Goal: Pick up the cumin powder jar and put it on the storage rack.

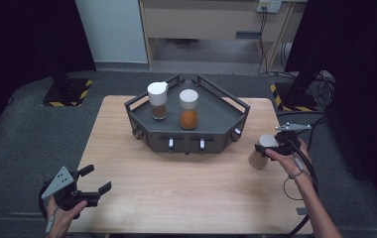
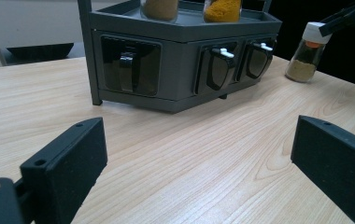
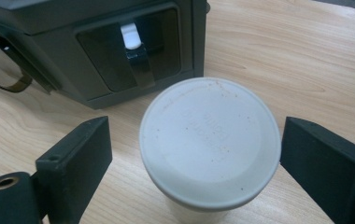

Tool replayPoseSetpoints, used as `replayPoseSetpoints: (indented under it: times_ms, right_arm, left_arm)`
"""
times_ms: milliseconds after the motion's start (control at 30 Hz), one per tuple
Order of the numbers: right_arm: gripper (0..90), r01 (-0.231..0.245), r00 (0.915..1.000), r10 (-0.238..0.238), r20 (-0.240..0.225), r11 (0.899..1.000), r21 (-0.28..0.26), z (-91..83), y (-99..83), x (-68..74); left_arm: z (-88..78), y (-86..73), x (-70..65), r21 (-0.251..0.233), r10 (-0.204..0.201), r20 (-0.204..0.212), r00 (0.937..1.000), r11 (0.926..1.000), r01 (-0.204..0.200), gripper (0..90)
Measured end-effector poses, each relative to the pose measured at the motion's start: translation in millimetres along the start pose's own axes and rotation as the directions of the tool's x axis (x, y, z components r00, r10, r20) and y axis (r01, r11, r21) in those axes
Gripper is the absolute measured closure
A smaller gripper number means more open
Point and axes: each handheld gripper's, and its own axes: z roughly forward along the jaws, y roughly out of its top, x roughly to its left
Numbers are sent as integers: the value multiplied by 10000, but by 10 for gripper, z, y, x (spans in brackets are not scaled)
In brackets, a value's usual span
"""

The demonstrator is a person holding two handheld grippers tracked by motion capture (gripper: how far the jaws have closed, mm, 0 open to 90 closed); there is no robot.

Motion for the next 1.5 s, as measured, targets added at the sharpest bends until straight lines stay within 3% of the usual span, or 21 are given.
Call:
replayPoseSetpoints:
  times_ms: [333,733,900,1100,1300,1500]
  right_arm:
    - [333,311,9991,-308,309,9995,-110,37,-80,52]
    - [341,483,9983,-481,321,9988,-33,16,-65,62]
    - [341,482,9988,-481,108,9988,-106,-28,-35,30]
    - [342,877,9958,-886,-249,9956,-324,-160,91,17]
    - [342,1446,9868,-1468,-689,9888,-361,-280,292,12]
    - [342,1931,9724,-1957,-1273,9806,-322,-365,509,-1]
  left_arm:
    - [-1,1,0,1,7,-1,10000,10000,-7,24]
    - [1,2,5,30,-19,-23,10000,10000,19,24]
    - [3,4,2,44,-4,-27,10000,10000,5,24]
    - [5,4,3,49,-10,-25,10000,10000,10,24]
    - [6,4,4,36,-6,-8,10000,10000,6,25]
    - [8,5,7,39,-3,7,10000,10000,3,25]
